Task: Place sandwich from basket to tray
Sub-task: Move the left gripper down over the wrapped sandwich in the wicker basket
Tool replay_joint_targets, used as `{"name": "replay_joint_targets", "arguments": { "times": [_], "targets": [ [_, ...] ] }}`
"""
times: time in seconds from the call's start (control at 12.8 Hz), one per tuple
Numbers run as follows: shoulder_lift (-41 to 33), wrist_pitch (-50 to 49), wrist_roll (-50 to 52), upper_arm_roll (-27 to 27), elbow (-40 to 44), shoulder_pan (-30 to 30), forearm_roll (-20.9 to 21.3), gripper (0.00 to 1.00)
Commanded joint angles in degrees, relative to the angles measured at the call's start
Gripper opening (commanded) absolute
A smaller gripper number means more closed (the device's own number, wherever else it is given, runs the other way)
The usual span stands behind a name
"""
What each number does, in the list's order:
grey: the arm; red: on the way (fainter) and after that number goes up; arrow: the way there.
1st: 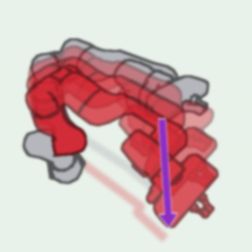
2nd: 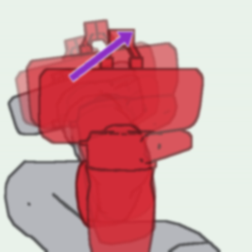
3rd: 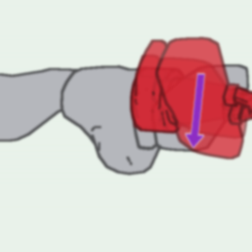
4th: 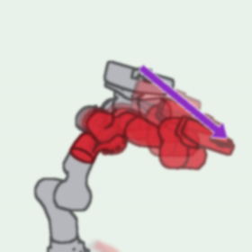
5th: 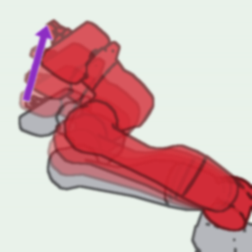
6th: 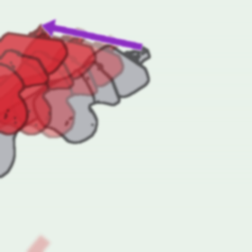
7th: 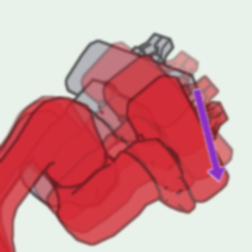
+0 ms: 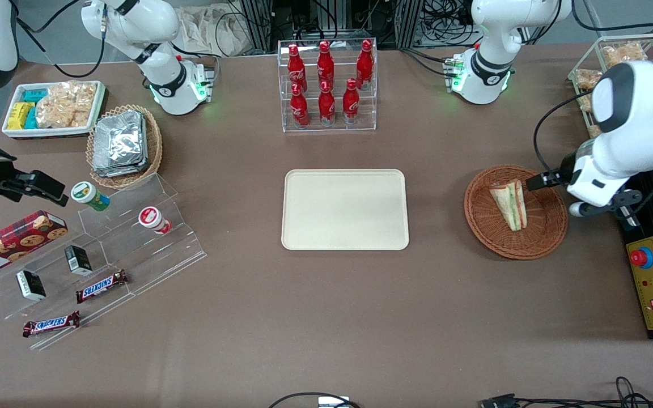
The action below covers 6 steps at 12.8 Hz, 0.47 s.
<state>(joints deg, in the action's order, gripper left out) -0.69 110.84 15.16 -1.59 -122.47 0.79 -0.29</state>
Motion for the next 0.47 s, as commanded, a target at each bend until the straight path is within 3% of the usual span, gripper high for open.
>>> {"name": "replay_joint_targets", "arguments": {
  "times": [0.0,0.39],
  "targets": [
    [-1.87,8.92,3.11,-0.25,-8.65,0.09,0.55,1.0],
    [-1.33,23.34,3.47,-0.34,-18.84,0.0,0.55,1.0]
  ]
}}
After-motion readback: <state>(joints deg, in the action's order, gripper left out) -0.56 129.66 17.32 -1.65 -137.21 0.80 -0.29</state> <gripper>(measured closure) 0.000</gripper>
